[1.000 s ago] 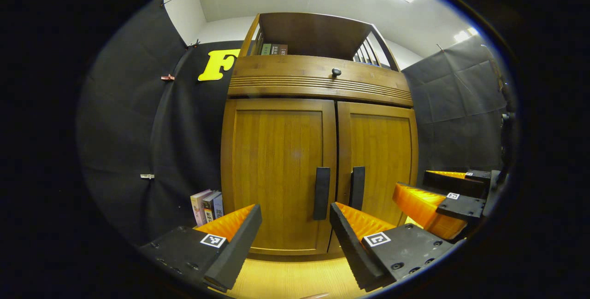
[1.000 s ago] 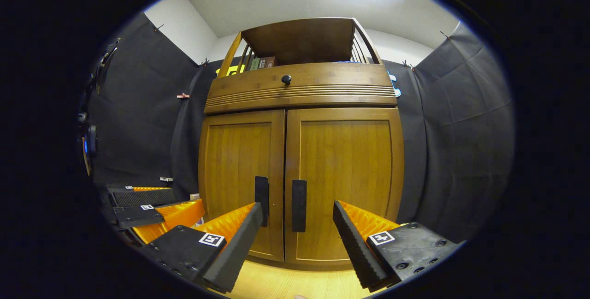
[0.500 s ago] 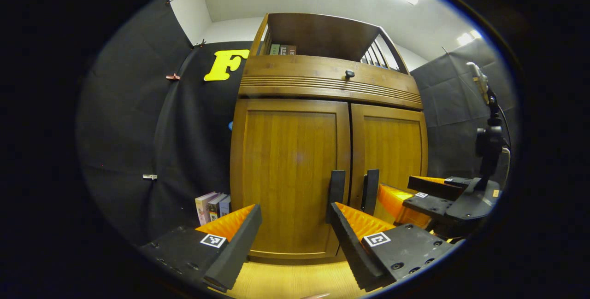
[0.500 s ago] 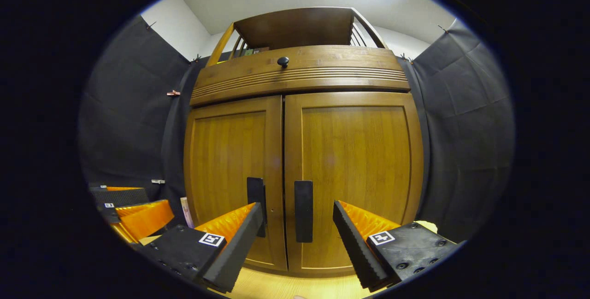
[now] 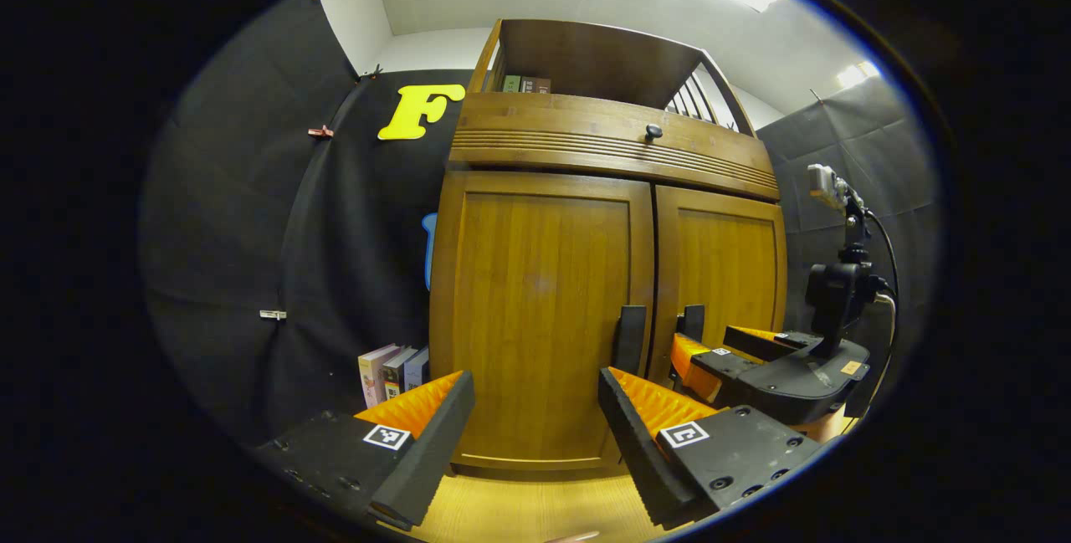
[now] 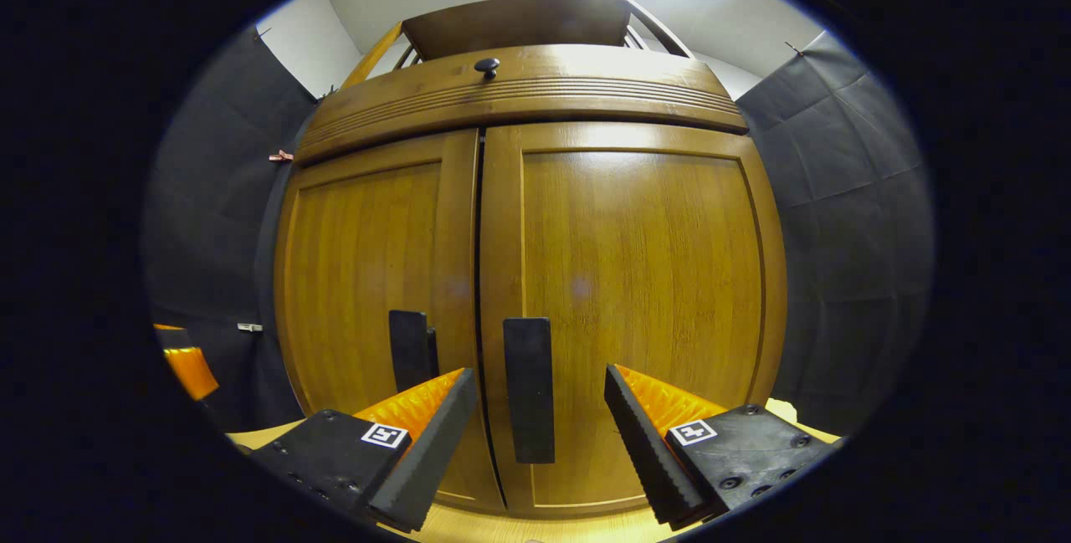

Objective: Open the right door of the double-door shoe cabinet with the right hand, and open the left door with the left hand.

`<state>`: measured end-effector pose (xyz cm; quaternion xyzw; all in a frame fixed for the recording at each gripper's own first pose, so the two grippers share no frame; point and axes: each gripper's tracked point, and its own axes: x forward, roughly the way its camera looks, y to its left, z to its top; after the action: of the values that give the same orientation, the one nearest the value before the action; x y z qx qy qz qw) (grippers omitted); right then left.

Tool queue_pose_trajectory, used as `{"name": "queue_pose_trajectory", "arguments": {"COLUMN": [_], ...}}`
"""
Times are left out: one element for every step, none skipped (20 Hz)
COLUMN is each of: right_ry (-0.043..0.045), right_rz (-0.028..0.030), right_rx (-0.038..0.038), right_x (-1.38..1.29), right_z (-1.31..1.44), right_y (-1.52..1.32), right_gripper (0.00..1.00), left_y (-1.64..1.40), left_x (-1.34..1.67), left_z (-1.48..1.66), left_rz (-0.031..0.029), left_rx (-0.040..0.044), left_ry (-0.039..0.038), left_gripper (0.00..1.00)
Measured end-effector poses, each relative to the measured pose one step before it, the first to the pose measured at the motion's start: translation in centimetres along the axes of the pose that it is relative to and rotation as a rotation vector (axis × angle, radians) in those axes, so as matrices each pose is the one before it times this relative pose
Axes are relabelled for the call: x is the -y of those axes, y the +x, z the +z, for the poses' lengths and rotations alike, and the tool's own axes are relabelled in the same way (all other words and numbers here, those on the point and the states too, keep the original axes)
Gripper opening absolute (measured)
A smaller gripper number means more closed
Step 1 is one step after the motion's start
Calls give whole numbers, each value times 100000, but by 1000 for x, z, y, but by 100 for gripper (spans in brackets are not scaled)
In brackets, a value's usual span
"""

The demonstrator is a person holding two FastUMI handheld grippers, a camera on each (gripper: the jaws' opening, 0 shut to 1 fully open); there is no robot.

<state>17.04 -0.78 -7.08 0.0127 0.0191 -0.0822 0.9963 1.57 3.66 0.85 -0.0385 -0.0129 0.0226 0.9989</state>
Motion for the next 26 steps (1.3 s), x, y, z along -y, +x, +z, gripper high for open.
{"name": "queue_pose_trajectory", "arguments": {"right_ry": [-232, -355, -271, 162, 266, 462, 391, -189, -135, -1874, -2509, -2098, -564, 343, 653, 422, -403, -602, -192, 648, 429, 161, 28, 140, 138, 204], "right_rz": [-579, 14, -80, -319, 111, 748, 586, 802, 3206, -1132, -317, -1412, -640, 161, 480, 496, 467, 493, 744, 1186, 1422, 1530, 1355, 1174, 1093, 1076], "right_rx": [540, 662, 112, -747, -971, -1156, -1180, -1054, -1001, 108, 1216, -459, 393, -356, -511, -297, -125, -569, 53, -257, -213, -129, -264, 102, -208, -53], "right_x": [84, 32, -28, 34, 91, -179, -194, -162, -678, -115, -5, 169, -72, 19, -10, -27, 92, 57, -1, -6, -6, 32, 12, 35, 55, 114], "right_z": [-49, -138, -191, -390, -417, -420, -443, -427, -383, 133, -198, -131, 138, -35, -41, 21, -102, 60, 100, -21, -16, -2, 93, 143, 54, 104], "right_y": [303, 371, 410, 353, 269, 471, 120, 129, -87, -218, 864, -234, -94, -46, 47, -53, -244, -187, -246, -474, -607, -776, -646, -661, -607, -676], "right_gripper": [97, 97, 96, 94, 92, 91, 92, 80, 66, 53, 40, 40, 22, 27, 22, 22, 27, 27, 27, 27, 23, 23, 27, 27, 22, 27], "left_y": [208, 36, 233, 78, 200, 190, 266, 159, 114, 96, 57, -6, 120, -28, -21, -119, -2, -171, -32, -100, -20, -159, -104, -110, -105, -150], "left_x": [-191, 15, -100, -55, -58, 44, -76, -105, -24, -120, 96, -80, -161, -32, -121, -189, -236, -110, -94, 57, 49, 94, 103, 180, 134, 201], "left_z": [11, -184, -117, -183, -58, -170, -114, -247, -112, -95, -198, -190, -118, -203, 15, 41, 168, -31, 97, 0, 55, -7, 95, -14, 118, -8], "left_rz": [235, -88, -49, -93, 25, -117, -88, 115, -53, -30, 145, 373, 370, 189, 348, 542, 721, 752, 557, 197, 165, 7, -28, 4, 75, -139], "left_rx": [-85, -279, -382, -304, -338, -445, -461, -560, -534, -207, -269, -375, -560, -298, 13, 278, 260, 226, 38, -6, -91, 30, 15, 66, 17, -29], "left_ry": [-179, -374, -478, -648, -696, -473, -275, -178, -306, -561, -324, -37, 95, 96, -43, 103, 305, 459, 430, 320, 146, 39, -74, 54, 107, 156], "left_gripper": [93, 93, 94, 94, 94, 94, 94, 94, 92, 94, 92, 94, 92, 94, 94, 94, 94, 94, 94, 94, 94, 94, 92, 92, 94, 94]}}
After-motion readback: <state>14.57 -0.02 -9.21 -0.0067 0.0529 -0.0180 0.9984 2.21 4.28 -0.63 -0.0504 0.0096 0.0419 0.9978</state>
